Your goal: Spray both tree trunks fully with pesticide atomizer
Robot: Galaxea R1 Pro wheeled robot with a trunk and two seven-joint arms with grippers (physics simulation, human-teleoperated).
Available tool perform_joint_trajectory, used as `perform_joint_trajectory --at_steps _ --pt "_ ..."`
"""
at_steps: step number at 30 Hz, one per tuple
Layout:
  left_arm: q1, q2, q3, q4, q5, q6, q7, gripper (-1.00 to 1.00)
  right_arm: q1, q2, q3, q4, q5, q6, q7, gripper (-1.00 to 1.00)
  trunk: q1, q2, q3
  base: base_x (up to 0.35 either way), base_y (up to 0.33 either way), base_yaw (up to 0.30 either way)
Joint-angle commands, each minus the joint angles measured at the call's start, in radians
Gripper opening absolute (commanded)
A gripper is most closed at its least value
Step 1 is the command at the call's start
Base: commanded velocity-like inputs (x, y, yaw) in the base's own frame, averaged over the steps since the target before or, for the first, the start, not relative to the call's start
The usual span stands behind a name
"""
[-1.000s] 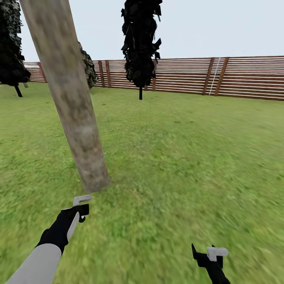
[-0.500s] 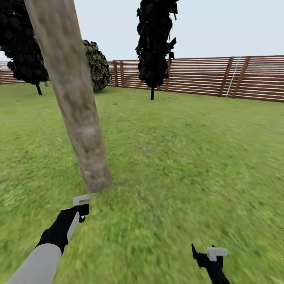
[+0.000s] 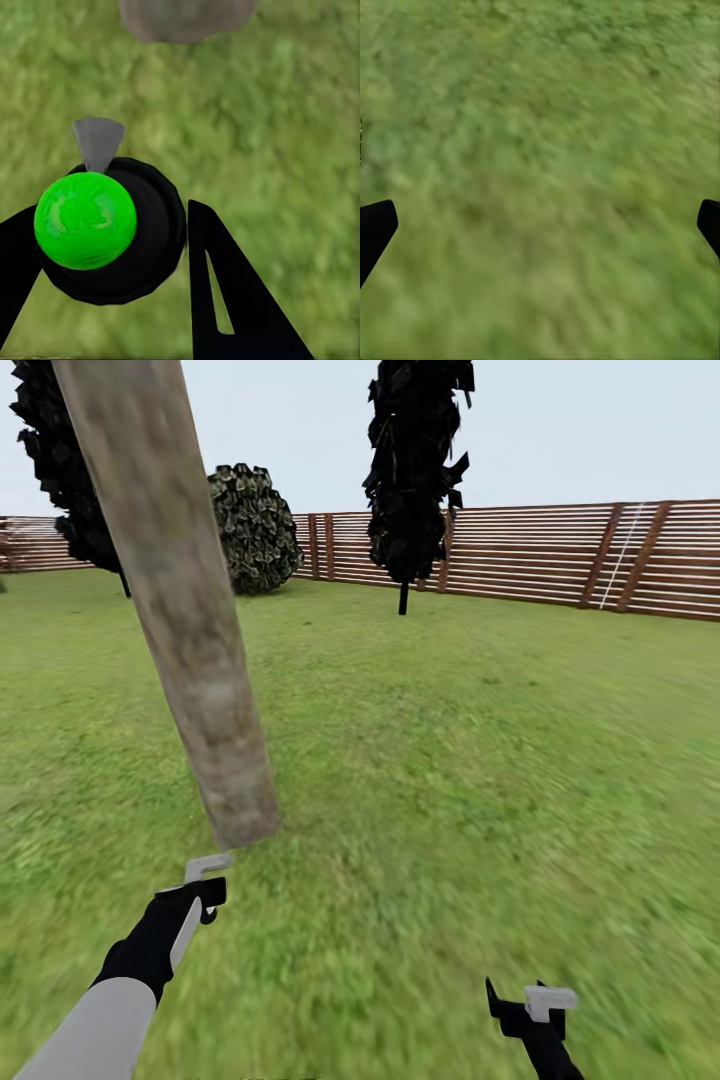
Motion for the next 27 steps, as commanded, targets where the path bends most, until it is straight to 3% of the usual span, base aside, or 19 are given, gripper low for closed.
perform_joint_trajectory --at_steps 1,9,13,16,20,27 --pt "0.0 0.0 0.0 0.0 0.0 0.0 0.0 -1.0 0.0 0.0 0.0 0.0 0.0 0.0 0.0 1.0 0.0 0.0 0.0 0.003 -0.17 0.275" --pt "-0.008 0.005 -0.005 0.001 -0.007 0.026 -0.005 -1.0 0.0 0.0 0.0 0.0 0.0 0.0 0.0 1.0 0.0 0.0 0.0 0.001 -0.027 0.209" --pt "-0.027 0.007 -0.007 -0.002 -0.012 0.2 -0.002 -1.0 0.0 0.0 0.0 0.0 0.0 0.0 0.0 1.0 0.0 0.0 0.0 0.0 -0.001 0.023" --pt "-0.091 0.0 -0.014 0.002 -0.011 0.269 -0.001 -1.0 0.0 0.0 0.0 0.0 0.0 0.0 0.0 1.0 0.0 0.0 0.0 0.0 0.0 0.004" --pt "-0.133 -0.011 -0.015 0.007 -0.01 0.288 -0.001 -1.0 0.0 0.0 0.0 0.0 0.0 0.0 0.0 1.0 0.0 0.0 0.0 0.0 0.0 0.0" --pt "-0.139 -0.021 -0.015 -0.011 -0.013 0.291 -0.003 -1.0 0.0 0.0 0.0 0.0 0.0 0.0 0.0 1.0 0.0 0.0 0.0 0.0 0.0 0.0"
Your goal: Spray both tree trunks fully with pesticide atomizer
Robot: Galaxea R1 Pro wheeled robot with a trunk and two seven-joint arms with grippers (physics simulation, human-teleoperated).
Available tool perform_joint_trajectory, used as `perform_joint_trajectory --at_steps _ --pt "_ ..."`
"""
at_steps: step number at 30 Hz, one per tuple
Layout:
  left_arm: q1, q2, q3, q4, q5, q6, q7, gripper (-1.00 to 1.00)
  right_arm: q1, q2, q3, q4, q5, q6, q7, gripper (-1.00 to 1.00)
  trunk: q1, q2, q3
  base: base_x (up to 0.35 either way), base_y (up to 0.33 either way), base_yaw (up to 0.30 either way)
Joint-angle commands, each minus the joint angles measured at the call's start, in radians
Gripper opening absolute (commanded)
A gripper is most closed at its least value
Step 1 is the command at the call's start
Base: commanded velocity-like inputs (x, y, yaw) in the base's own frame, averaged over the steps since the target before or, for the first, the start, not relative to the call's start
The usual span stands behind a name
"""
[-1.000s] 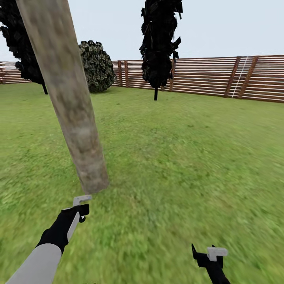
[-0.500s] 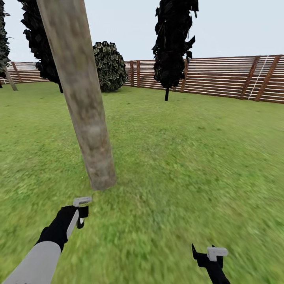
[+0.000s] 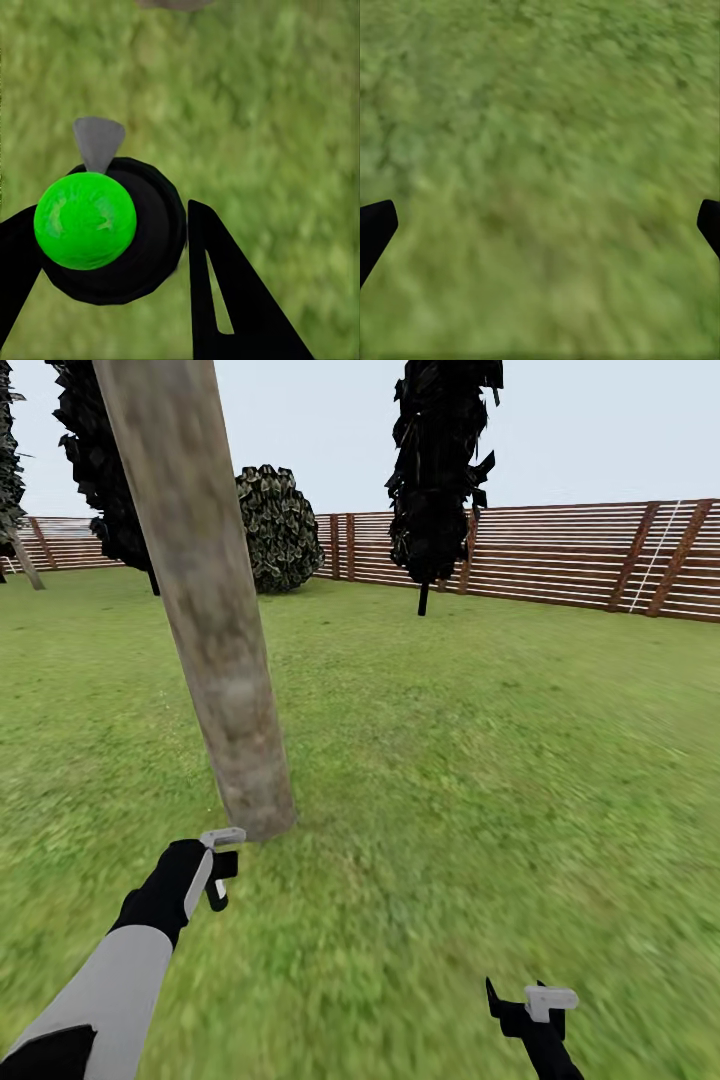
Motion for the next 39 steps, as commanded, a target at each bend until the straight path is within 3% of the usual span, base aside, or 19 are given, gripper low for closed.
perform_joint_trajectory --at_steps 1,9,13,19,21,24,27,31,35,39 --pt "0.003 0.0 -0.002 -0.003 -0.001 0.001 0.0 -1.0 0.0 0.0 0.0 0.0 0.0 0.0 0.0 1.0 0.0 0.0 0.0 0.0 0.0 0.0" --pt "0.01 -0.001 -0.005 -0.006 0.001 0.0 -0.001 -1.0 0.0 0.0 0.0 0.0 0.0 0.0 0.002 1.0 0.0 0.0 0.0 0.234 0.0 0.0" --pt "0.011 -0.017 -0.054 -0.005 0.002 0.0 -0.001 -1.0 0.0 0.0 0.0 0.0 0.0 0.0 0.0 1.0 0.0 0.0 0.0 0.28 0.0 0.0" --pt "0.011 -0.032 -0.063 -0.005 0.005 -0.001 -0.001 -1.0 0.0 0.0 0.0 0.0 0.0 0.0 0.0 1.0 0.0 0.0 0.0 0.087 0.0 0.0" --pt "0.01 -0.018 -0.06 0.004 -0.002 -0.001 -0.002 -1.0 0.0 0.0 0.0 0.0 0.0 0.001 0.0 1.0 0.0 0.0 0.0 0.001 0.0 0.0" --pt "0.011 0.037 -0.057 0.007 0.001 -0.001 -0.003 -1.0 0.0 0.0 0.0 0.0 0.0 0.002 0.0 1.0 0.0 0.0 0.0 0.0 0.0 0.0" --pt "0.011 0.048 -0.059 0.007 0.001 -0.002 -0.004 -1.0 0.0 0.0 0.0 0.001 0.0 0.002 0.0 1.0 0.0 0.0 0.0 0.0 0.0 0.0" --pt "0.011 0.028 -0.063 0.008 0.004 -0.003 -0.002 -1.0 0.0 0.0 0.0 0.0 0.0 0.002 0.0 1.0 0.0 0.0 0.0 0.0 0.0 0.0" --pt "0.011 -0.029 -0.064 0.001 0.001 -0.002 -0.002 -1.0 0.0 0.0 0.0 0.0 0.0 0.002 0.0 1.0 0.0 0.0 0.0 0.0 0.0 0.0" --pt "0.01 -0.029 -0.061 -0.004 0.001 -0.002 -0.002 -1.0 0.0 0.0 0.0 0.0 0.0 0.002 0.0 1.0 0.0 0.0 0.0 -0.006 0.0 0.0"
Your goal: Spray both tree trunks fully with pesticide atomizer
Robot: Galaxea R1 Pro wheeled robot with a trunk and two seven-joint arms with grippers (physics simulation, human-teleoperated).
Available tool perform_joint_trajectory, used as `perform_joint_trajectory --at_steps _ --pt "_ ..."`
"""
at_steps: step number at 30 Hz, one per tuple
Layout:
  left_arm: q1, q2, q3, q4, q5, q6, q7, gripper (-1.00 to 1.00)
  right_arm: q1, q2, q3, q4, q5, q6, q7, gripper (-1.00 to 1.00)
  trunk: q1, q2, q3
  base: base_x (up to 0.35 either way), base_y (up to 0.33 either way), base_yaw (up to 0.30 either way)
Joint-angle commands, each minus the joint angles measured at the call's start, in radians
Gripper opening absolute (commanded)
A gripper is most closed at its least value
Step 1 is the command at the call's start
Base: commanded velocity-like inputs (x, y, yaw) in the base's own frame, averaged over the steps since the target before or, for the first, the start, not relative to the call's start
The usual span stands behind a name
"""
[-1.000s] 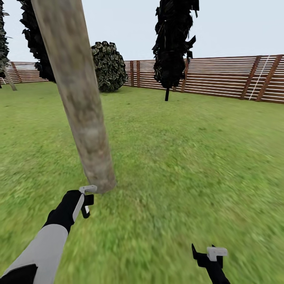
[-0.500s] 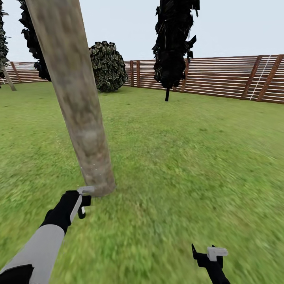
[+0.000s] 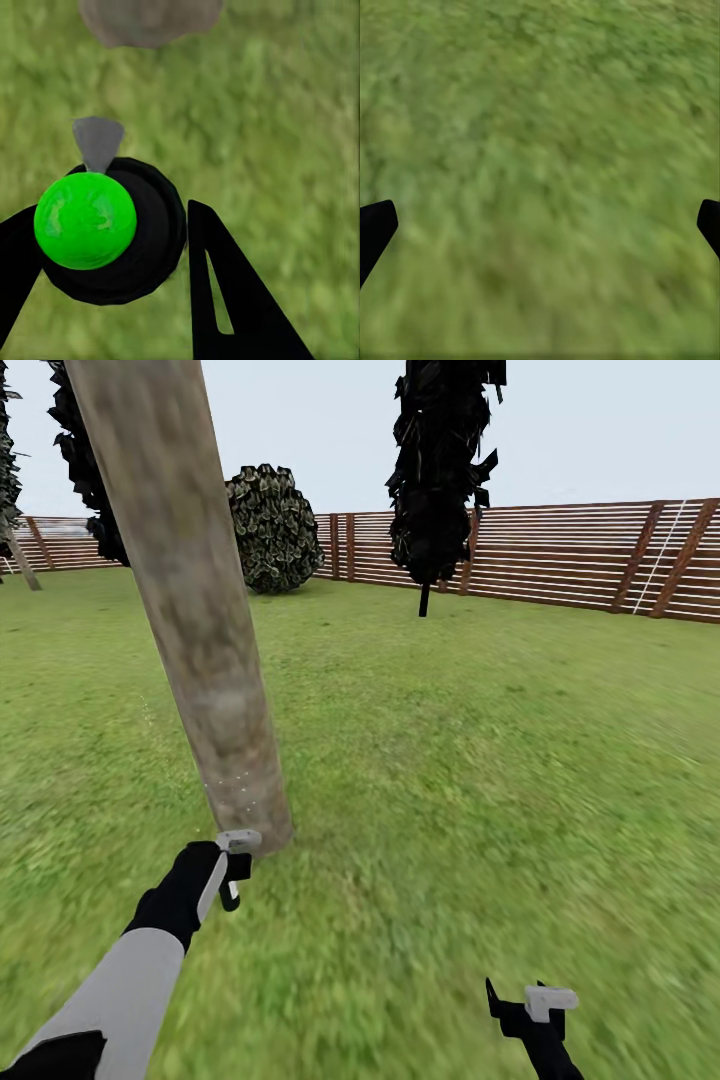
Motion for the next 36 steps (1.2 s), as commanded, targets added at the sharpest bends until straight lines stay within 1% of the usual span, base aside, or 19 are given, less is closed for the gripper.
perform_joint_trajectory --at_steps 1,3,4,5,7,12,13,14,16,18,21,24,29,33,36 --pt "0.0 0.011 0.004 -0.001 -0.001 0.0 0.0 -1.0 0.0 0.0 0.0 0.0 0.0 0.0 0.0 1.0 0.0 0.0 0.0 -0.228 0.063 0.0" --pt "0.0 0.028 0.005 -0.002 -0.001 0.0 0.0 -1.0 0.0 0.0 0.0 0.0 0.0 0.0 0.0 1.0 0.0 0.0 0.0 -0.269 0.079 0.0" --pt "0.0 0.046 0.006 -0.002 0.0 0.0 0.0 -1.0 0.0 0.0 0.0 0.0 0.0 0.0 0.0 1.0 0.0 0.0 0.0 -0.26 0.085 0.0" --pt "0.0 0.058 0.006 -0.002 0.0 0.0 0.0 -1.0 0.0 0.0 0.0 0.0 0.0 0.0 0.0 1.0 0.0 0.0 0.0 -0.113 0.038 0.0" --pt "0.0 0.062 0.004 -0.002 -0.001 0.0 0.0 -1.0 0.0 0.0 0.0 0.0 0.0 0.0 0.0 1.0 0.0 0.0 0.0 -0.059 0.02 0.0" --pt "-0.007 0.049 -0.002 -0.004 0.001 0.001 0.001 -1.0 0.0 0.005 0.0 0.0 0.0 0.0 0.0 1.0 0.0 0.0 0.0 -0.01 0.003 0.0" --pt "-0.012 0.04 -0.002 -0.005 0.004 0.004 0.001 -1.0 0.0 0.006 0.0 0.0 0.0 0.0 0.0 1.0 0.0 0.0 0.0 -0.001 0.0 0.005" --pt "-0.014 0.022 -0.003 -0.006 0.002 0.016 0.001 -1.0 0.0 0.006 0.0 0.0 0.0 0.0 0.0 1.0 0.0 0.0 0.0 0.0 0.0 0.14" --pt "-0.015 0.013 -0.003 -0.006 0.002 0.023 0.001 -1.0 0.0 0.006 0.0 0.0 0.0 0.0 0.0 1.0 0.0 0.0 0.0 0.0 0.0 0.211" --pt "-0.015 0.011 -0.003 -0.007 0.001 0.025 0.001 -1.0 0.0 0.006 0.0 0.0 0.0 0.0 0.0 1.0 0.0 0.0 0.0 0.0 0.0 0.256" --pt "-0.013 0.017 -0.002 -0.007 0.0 0.026 0.001 -1.0 0.0 0.005 0.0 0.0 0.0 0.0 0.001 1.0 0.0 0.0 0.0 -0.031 -0.009 0.252" --pt "-0.013 0.012 -0.004 -0.007 0.0 0.026 0.002 -1.0 0.0 0.005 0.0 0.0 0.0 0.0 0.001 1.0 0.0 0.0 0.0 -0.21 -0.118 0.07" --pt "-0.015 0.01 -0.004 -0.007 0.0 0.027 0.003 -1.0 0.0 0.005 0.0 0.0 0.0 0.0 0.002 1.0 0.0 0.0 0.0 -0.266 -0.165 0.007" --pt "-0.035 0.009 -0.003 -0.007 0.0 0.027 0.003 -1.0 0.0 0.006 0.0 0.0 0.0 0.0 0.002 1.0 0.0 0.0 0.0 -0.176 -0.183 0.063" --pt "-0.057 0.009 -0.003 -0.007 -0.001 0.027 0.003 -1.0 0.0 0.005 0.0 0.0 0.0 0.0 0.002 1.0 0.0 0.0 0.0 0.072 -0.175 0.194"
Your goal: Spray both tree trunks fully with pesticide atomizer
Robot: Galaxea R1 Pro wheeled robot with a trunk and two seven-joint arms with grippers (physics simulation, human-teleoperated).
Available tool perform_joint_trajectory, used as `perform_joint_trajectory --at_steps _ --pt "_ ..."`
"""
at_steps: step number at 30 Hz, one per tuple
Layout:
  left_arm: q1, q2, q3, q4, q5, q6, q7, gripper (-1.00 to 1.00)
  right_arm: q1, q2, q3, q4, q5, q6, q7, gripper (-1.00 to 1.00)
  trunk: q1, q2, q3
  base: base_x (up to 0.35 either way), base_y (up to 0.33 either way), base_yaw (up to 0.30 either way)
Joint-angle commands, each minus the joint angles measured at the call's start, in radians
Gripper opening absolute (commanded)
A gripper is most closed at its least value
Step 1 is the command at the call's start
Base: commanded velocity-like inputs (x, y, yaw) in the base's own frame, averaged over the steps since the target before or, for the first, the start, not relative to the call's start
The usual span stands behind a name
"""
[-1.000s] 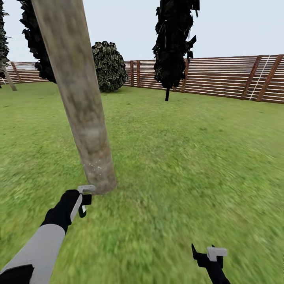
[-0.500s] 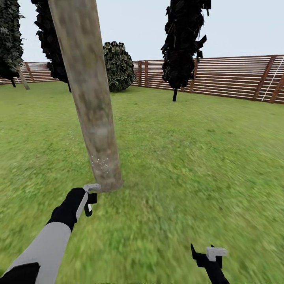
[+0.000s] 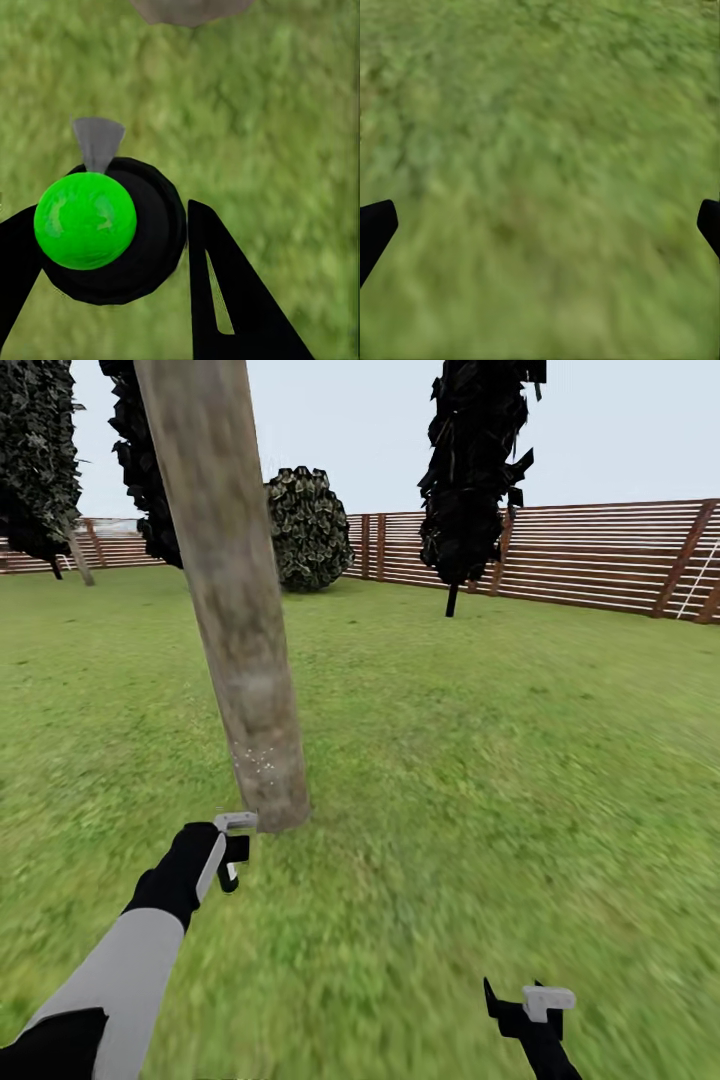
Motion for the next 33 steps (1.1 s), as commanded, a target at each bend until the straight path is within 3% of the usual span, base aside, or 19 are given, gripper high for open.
perform_joint_trajectory --at_steps 1,5,9,13,20,22,24,28,32,33 --pt "-0.007 0.0 0.0 0.0 0.0 0.0 0.0 -1.0 0.0 0.0 0.0 0.0 0.0 0.0 0.0 1.0 0.0 0.0 0.0 0.047 -0.074 0.079" --pt "-0.026 0.001 -0.001 -0.026 0.0 0.019 0.0 -1.0 0.0 -0.001 0.0 0.0 0.0 0.0 0.0 1.0 0.0 0.0 0.0 0.003 -0.005 0.005" --pt "-0.055 -0.003 0.001 -0.132 0.003 0.158 -0.001 -1.0 0.0 -0.001 0.0 0.0 0.0 0.0 0.0 1.0 0.0 0.0 0.0 0.0 0.0 0.0" --pt "-0.06 0.004 0.0 -0.244 0.001 0.228 -0.002 -1.0 0.0 -0.001 0.0 0.0 0.0 0.0 0.0 1.0 0.0 0.0 0.0 0.0 0.0 0.0" --pt "-0.06 0.043 0.005 -0.263 0.004 0.239 -0.005 -1.0 0.0 -0.001 0.0 0.0 0.0 0.001 0.0 1.0 0.0 0.0 0.0 0.0 0.0 -0.147" --pt "-0.061 0.037 0.002 -0.265 0.005 0.241 -0.005 -1.0 0.0 -0.001 0.0 0.0 0.0 0.002 0.0 1.0 0.0 0.0 0.0 0.0 0.0 -0.154" --pt "-0.064 0.005 -0.001 -0.265 0.006 0.242 -0.005 -1.0 0.0 -0.001 0.0 0.0 0.0 0.002 0.0 1.0 0.0 0.0 0.0 0.0 0.0 -0.026" --pt "-0.071 -0.035 -0.002 -0.267 0.006 0.244 -0.005 -1.0 0.0 -0.001 0.0 0.0 0.0 0.002 0.0 1.0 0.0 0.0 0.0 0.0 0.0 -0.006" --pt "-0.08 -0.026 0.0 -0.267 0.005 0.247 -0.005 -1.0 0.0 -0.001 0.0 0.0 0.0 0.002 0.0 1.0 0.0 0.0 0.0 0.0 0.0 0.0" --pt "-0.082 -0.012 0.004 -0.267 0.003 0.249 -0.005 -1.0 0.0 -0.001 0.0 0.0 0.0 0.002 0.0 1.0 0.0 0.0 0.0 0.0 0.0 0.0"
